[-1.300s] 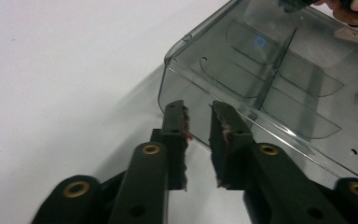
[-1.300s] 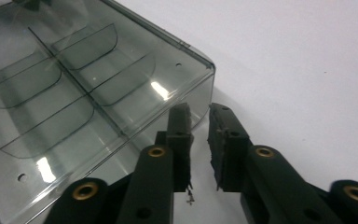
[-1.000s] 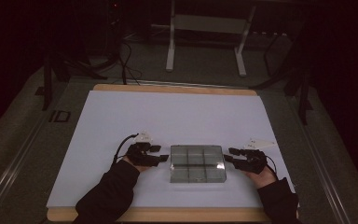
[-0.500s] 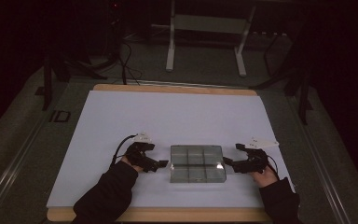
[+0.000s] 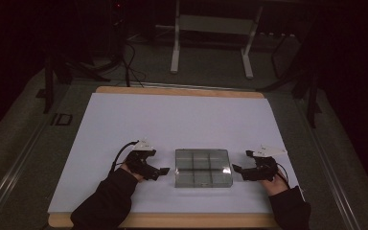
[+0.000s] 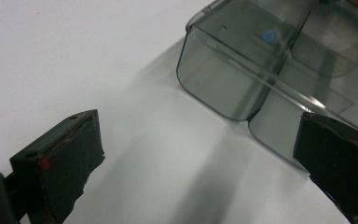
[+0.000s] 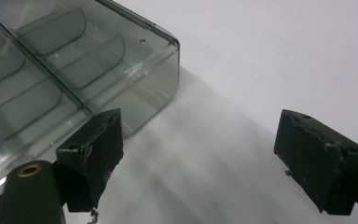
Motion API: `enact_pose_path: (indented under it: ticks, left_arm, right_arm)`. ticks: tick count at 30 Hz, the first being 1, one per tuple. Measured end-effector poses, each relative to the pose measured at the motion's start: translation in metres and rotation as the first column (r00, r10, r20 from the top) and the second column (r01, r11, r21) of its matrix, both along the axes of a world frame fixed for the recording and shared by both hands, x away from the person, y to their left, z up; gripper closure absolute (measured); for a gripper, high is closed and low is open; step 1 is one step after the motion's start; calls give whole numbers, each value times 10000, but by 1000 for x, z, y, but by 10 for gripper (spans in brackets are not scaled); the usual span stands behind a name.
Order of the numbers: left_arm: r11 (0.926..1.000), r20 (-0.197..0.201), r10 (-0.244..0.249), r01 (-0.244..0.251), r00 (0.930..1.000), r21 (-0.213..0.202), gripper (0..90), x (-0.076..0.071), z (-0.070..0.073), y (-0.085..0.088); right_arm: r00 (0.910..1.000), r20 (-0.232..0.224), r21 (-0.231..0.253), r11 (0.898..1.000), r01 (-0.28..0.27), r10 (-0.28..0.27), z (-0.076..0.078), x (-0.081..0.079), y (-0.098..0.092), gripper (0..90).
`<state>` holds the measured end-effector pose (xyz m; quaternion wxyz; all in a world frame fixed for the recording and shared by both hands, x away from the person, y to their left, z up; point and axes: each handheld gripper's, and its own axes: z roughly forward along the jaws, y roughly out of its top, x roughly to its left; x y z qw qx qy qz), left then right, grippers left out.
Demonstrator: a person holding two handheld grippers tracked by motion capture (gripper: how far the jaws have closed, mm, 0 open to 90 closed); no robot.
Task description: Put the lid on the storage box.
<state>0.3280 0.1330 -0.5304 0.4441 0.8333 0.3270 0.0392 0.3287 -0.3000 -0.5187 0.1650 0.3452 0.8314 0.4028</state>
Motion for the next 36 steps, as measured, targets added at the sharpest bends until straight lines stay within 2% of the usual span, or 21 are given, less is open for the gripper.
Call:
enact_pose_path:
  ticks: [12,20,31,33,36]
  left_arm:
    - [10000,65,47,-48,10000,42,28,-11,-3,15]
    - [9993,19,353,-353,9994,105,28,-18,-6,28]
    - [9962,384,705,-723,9968,489,28,-32,-4,37]
    - [9947,569,802,-835,9952,594,28,-35,-4,38]
    - [9943,512,851,-881,9951,594,28,-37,-5,41]
  right_arm:
    - [9997,-70,89,9997,221,-220,-4,-9,-14,155]
    - [9991,-118,43,9991,414,-413,-7,-15,-25,155]
    - [9975,-230,133,9976,674,-671,-12,-26,-36,154]
    - [9972,-225,121,9974,712,-709,-12,-28,-37,155]
    - [9969,-217,104,9970,763,-761,-12,-31,-38,154]
